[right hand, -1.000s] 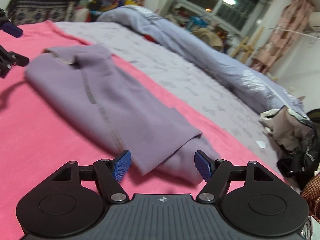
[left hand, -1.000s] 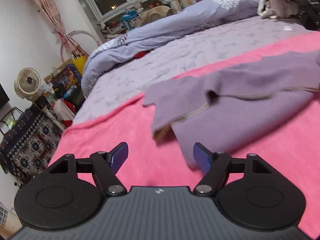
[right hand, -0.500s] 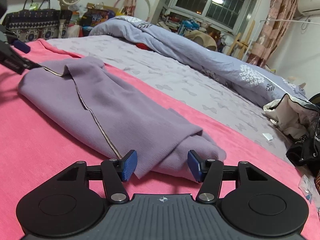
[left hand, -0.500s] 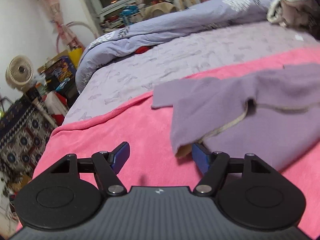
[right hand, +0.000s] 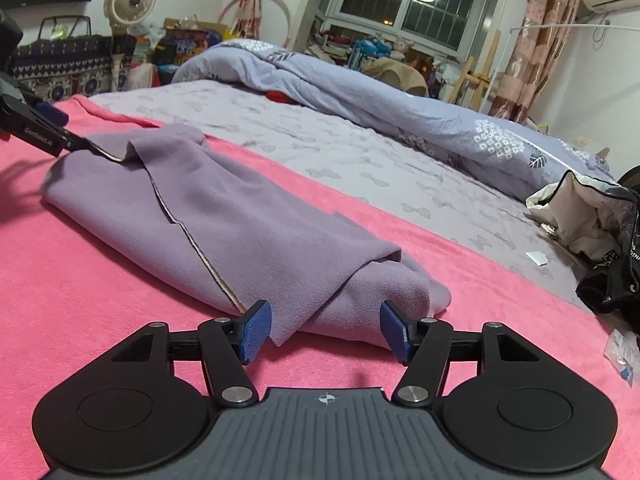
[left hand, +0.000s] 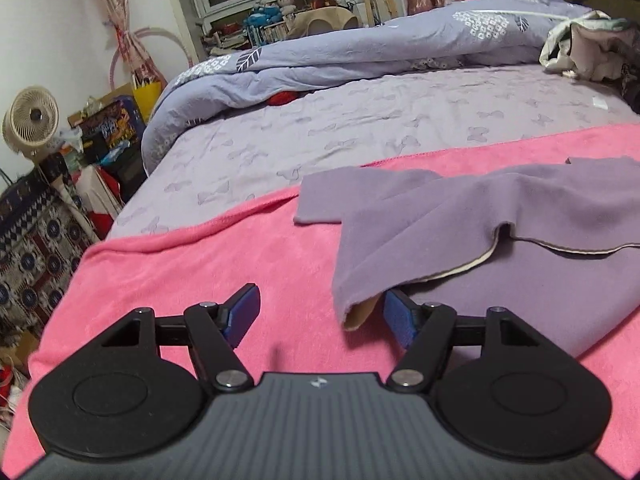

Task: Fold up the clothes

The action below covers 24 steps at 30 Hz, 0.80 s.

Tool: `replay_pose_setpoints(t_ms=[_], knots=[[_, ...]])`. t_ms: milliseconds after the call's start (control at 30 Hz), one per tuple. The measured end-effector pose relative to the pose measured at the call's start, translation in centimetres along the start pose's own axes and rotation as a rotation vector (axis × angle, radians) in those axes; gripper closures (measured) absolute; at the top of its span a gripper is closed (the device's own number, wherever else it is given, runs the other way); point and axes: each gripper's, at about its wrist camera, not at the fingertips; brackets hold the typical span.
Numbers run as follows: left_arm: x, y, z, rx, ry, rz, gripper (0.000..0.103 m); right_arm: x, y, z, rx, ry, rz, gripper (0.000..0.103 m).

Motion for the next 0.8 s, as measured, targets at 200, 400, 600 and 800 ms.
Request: replay_pose_setpoints(t_ms=[200, 400, 600, 800], knots=[[-0.5, 0.2, 1.2, -0.063, 0.014, -0.005, 0.035, -0.2, 0.3, 0.3, -0.006, -0.010, 0.006, 0.040], [-0.5, 0.7, 1.2, -0.062, 0.032, -0.001, 0.035, -0.2, 0.5, 0.5, -0.012, -0.013, 0.011, 0.037], [0.5, 0.5, 0.8, -0.069, 0.016, 0.017, 0.035, -0.1, 0.6, 0.8, -0.014, -0.020, 0.016, 0.036], [1.9, -0.6, 0.5, -0.111, 0.007, 0.009, 0.035, -0.2, 0.8, 1.2, -0.015, -0.022, 0.007, 0.035]])
Point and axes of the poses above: each gripper's, at about its wrist camera, not at the fingertips, and x roughly the way its jaws point, z to its left, y to its underside, and after that the axes turned 9 degrees about z, right-handed
